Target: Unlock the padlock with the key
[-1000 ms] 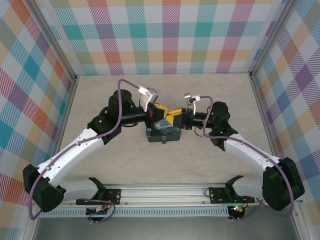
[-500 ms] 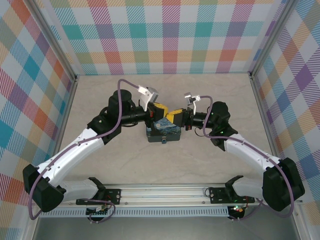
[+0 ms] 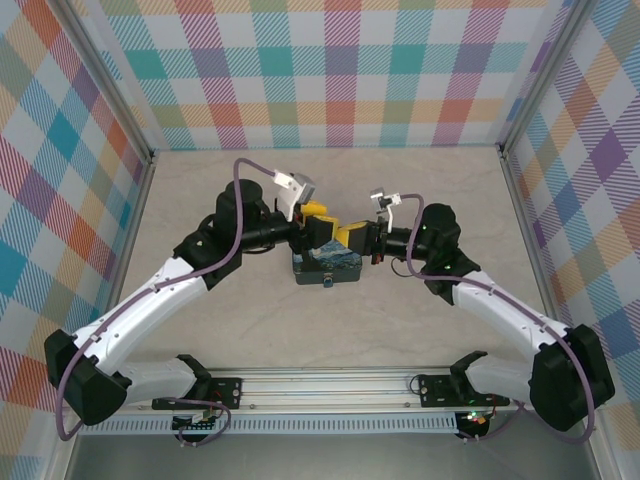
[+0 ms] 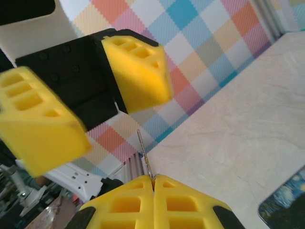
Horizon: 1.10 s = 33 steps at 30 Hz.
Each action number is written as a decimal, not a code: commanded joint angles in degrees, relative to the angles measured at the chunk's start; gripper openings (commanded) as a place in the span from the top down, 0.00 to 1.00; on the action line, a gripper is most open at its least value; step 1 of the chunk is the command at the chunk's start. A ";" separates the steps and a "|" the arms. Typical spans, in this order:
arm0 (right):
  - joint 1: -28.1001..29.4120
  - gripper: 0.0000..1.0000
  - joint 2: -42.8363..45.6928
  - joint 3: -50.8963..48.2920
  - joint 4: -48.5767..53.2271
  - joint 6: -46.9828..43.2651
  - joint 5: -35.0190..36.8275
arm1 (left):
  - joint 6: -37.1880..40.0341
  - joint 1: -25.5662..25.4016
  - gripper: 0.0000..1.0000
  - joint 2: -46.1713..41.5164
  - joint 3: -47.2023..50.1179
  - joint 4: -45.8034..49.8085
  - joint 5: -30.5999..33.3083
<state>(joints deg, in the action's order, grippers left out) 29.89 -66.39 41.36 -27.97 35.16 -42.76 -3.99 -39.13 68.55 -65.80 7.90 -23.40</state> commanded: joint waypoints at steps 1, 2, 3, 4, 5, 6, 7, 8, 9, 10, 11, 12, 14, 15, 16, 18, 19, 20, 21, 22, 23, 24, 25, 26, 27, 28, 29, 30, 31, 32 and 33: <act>0.32 0.97 2.61 1.65 11.92 -6.04 6.85 | 0.48 0.37 0.35 -3.50 1.22 1.45 5.69; 0.28 0.97 2.95 1.78 14.97 -6.88 9.07 | 0.16 0.46 0.30 -4.20 1.94 2.25 7.66; 0.33 0.97 3.18 1.79 17.61 -7.60 11.60 | -0.26 0.55 0.26 -4.95 2.80 2.99 9.54; 0.34 0.97 3.26 1.88 19.99 -8.03 13.88 | -0.86 0.55 0.24 -5.57 3.68 3.74 11.30; 0.29 0.98 3.20 1.97 22.61 -8.34 16.46 | -1.82 0.64 0.22 -6.25 4.89 4.51 12.75; 0.29 0.98 3.07 1.94 24.66 -8.63 19.04 | -2.88 0.64 0.20 -7.02 6.42 5.04 14.29; 0.32 0.98 2.87 1.77 26.25 -8.70 20.93 | -4.00 0.64 0.19 -7.55 7.74 5.50 15.11; 0.27 0.98 2.55 1.66 27.69 -8.79 22.89 | -5.65 0.64 0.18 -8.24 9.49 6.03 15.43; 0.33 0.98 2.04 1.56 28.71 -8.92 24.46 | -7.27 0.64 0.17 -8.87 11.36 6.42 15.73; 0.31 0.98 1.53 1.40 29.10 -9.03 25.38 | -9.23 0.64 0.17 -9.40 13.17 6.70 15.94; 0.33 0.98 1.04 1.22 29.08 -9.06 25.68 | -11.01 0.64 0.16 -9.80 14.88 6.76 15.84; 0.28 0.98 0.33 0.95 28.50 -8.99 25.72 | -13.03 0.62 0.16 -10.22 16.68 6.65 15.26; 0.31 0.98 -0.98 0.47 26.48 -8.58 25.15 | -16.43 0.51 0.16 -10.55 19.86 6.05 13.21; 0.30 0.98 -1.85 0.29 25.32 -8.29 24.57 | -18.23 0.40 0.16 -10.69 21.60 5.46 12.27; 0.34 0.98 -2.83 0.36 24.59 -8.09 24.20 | -19.94 0.21 0.16 -10.72 23.44 4.61 11.63; 0.35 0.97 -4.61 1.11 24.04 -8.06 23.71 | -23.21 -0.14 0.16 -10.55 26.48 2.21 10.17; 0.34 0.98 -5.49 1.45 24.10 -7.97 23.61 | -24.77 -0.31 0.16 -10.29 27.83 0.90 9.31; 0.35 0.98 -6.03 1.69 23.97 -7.97 23.53 | -25.99 -0.37 0.16 -9.92 29.02 -0.46 8.64; 0.35 0.98 -6.45 1.78 23.72 -7.80 23.64 | -27.38 -0.48 0.16 -9.30 30.29 -2.17 7.91; 0.39 0.98 -6.69 1.75 23.34 -7.68 23.83 | -28.71 -0.59 0.16 -8.47 31.39 -3.72 7.14; 0.35 0.98 -6.84 1.70 23.08 -7.53 24.04 | -29.84 -0.59 0.16 -7.47 32.12 -5.10 6.58; 0.35 0.98 -6.87 1.64 22.93 -7.43 24.28 | -30.82 -0.59 0.16 -6.11 32.64 -6.32 6.11; 0.35 0.98 -6.81 1.63 22.95 -7.43 24.52 | -31.45 -0.59 0.16 -4.59 32.67 -7.40 5.39; 0.35 0.98 -6.66 1.61 22.95 -7.47 24.64 | -31.86 -0.59 0.16 -3.17 32.54 -8.03 4.89; 0.35 0.98 -6.65 1.61 23.16 -7.47 24.70 | -32.21 -0.68 0.16 -1.70 32.12 -8.52 4.60; 0.35 0.98 -6.49 1.53 23.30 -7.47 24.81 | -32.50 -0.68 0.16 -0.02 31.84 -9.28 4.13; 0.34 0.98 -6.26 1.40 23.38 -7.47 24.95 | -32.86 -0.68 0.16 1.22 31.58 -9.76 4.06; 0.34 0.98 -6.09 1.27 23.57 -7.47 25.01 | -33.37 -0.68 0.16 2.68 31.44 -10.61 4.02; 0.35 0.98 -5.80 1.10 23.74 -7.47 25.10 | -33.87 -0.68 0.16 4.08 31.35 -11.72 3.77; 0.35 0.98 -5.55 0.92 23.83 -7.52 25.26 | -34.25 -0.68 0.16 5.02 31.19 -12.66 3.83; 0.35 0.98 -5.14 0.66 23.89 -7.47 25.49 | -34.62 -0.67 0.16 6.17 31.11 -13.78 3.80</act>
<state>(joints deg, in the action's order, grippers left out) 29.89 -73.12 41.58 -3.36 27.81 -17.96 -36.03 -39.27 72.97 -33.89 -0.78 -18.02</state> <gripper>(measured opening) 0.058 0.837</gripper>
